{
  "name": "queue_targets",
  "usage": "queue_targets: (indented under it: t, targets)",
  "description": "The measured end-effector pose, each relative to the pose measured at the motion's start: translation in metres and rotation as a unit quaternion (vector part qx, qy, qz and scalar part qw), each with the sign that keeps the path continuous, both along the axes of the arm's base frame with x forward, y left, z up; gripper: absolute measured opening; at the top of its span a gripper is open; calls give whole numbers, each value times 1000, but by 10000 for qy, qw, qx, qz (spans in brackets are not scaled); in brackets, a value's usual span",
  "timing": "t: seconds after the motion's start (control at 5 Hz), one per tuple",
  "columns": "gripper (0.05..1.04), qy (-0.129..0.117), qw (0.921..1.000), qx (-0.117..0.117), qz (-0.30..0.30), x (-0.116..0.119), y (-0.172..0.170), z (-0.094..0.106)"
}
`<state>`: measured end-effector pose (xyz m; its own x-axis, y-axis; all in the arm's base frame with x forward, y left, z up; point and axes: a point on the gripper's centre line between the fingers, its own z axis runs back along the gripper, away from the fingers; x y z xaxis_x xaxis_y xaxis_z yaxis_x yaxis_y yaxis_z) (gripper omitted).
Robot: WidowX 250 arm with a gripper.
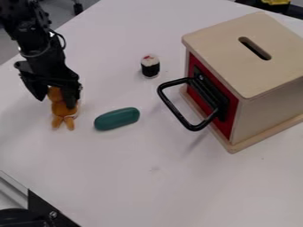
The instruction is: Picked up the yellow object and placed it closer to the left edge of the table
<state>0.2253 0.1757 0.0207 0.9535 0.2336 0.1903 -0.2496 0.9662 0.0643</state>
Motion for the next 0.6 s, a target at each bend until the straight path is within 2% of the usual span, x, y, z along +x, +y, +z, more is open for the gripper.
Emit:
queue_targets:
  t: [0.2, 0.4, 0.6]
  targets:
    - [729, -106, 9998, -84, -167, 6, -2, -5]
    - [612, -80, 9998, 35, -185, 4, 2, -5]
    - [594, -13, 9998, -51, -183, 3, 0, -5]
